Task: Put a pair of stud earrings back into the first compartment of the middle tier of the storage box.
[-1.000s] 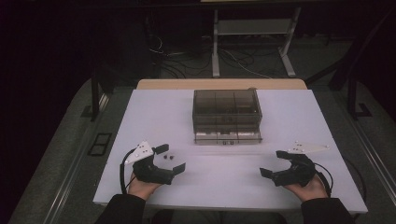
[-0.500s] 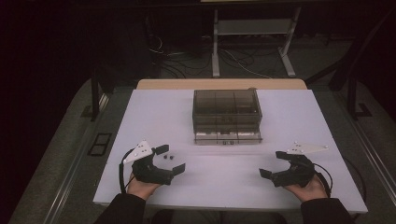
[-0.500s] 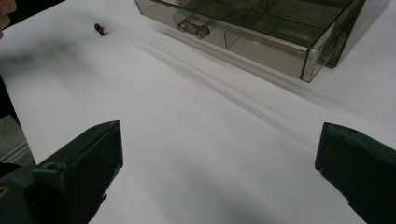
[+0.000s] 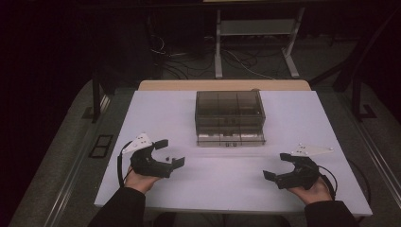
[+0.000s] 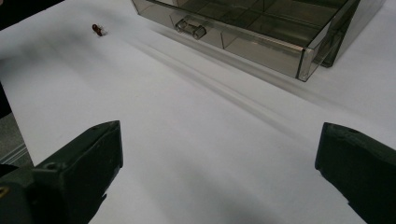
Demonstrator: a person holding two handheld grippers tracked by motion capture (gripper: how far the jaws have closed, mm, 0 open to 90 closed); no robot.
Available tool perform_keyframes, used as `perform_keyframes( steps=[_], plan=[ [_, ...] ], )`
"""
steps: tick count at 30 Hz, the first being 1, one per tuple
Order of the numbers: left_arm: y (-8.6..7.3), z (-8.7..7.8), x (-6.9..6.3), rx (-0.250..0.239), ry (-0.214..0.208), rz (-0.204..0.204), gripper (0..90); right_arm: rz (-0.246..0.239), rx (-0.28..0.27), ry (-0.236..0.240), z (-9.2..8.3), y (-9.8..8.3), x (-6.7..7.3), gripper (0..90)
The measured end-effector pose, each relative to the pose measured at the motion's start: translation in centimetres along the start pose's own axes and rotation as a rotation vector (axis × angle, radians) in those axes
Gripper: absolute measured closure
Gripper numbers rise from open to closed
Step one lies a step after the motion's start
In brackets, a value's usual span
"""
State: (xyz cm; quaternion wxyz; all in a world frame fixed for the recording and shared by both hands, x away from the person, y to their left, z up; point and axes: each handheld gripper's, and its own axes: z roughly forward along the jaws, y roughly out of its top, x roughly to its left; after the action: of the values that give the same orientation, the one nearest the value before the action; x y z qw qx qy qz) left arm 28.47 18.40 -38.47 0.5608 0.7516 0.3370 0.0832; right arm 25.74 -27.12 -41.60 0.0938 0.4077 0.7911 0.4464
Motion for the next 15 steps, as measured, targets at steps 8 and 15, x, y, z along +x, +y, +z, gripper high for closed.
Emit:
perform_keyframes(
  steps=[8, 15],
  plan=[
    [1.4, 0.0, 1.0, 0.040, -0.010, -0.008, 0.0, -0.003, 0.003, 0.003, 0.0, 0.0, 0.0, 0.4],
    [1.9, 0.2, 2.5, 0.074, 0.015, -0.023, 0.0, -0.004, -0.001, 0.001, 0.0, 0.0, 0.1, 0.4]
  ],
)
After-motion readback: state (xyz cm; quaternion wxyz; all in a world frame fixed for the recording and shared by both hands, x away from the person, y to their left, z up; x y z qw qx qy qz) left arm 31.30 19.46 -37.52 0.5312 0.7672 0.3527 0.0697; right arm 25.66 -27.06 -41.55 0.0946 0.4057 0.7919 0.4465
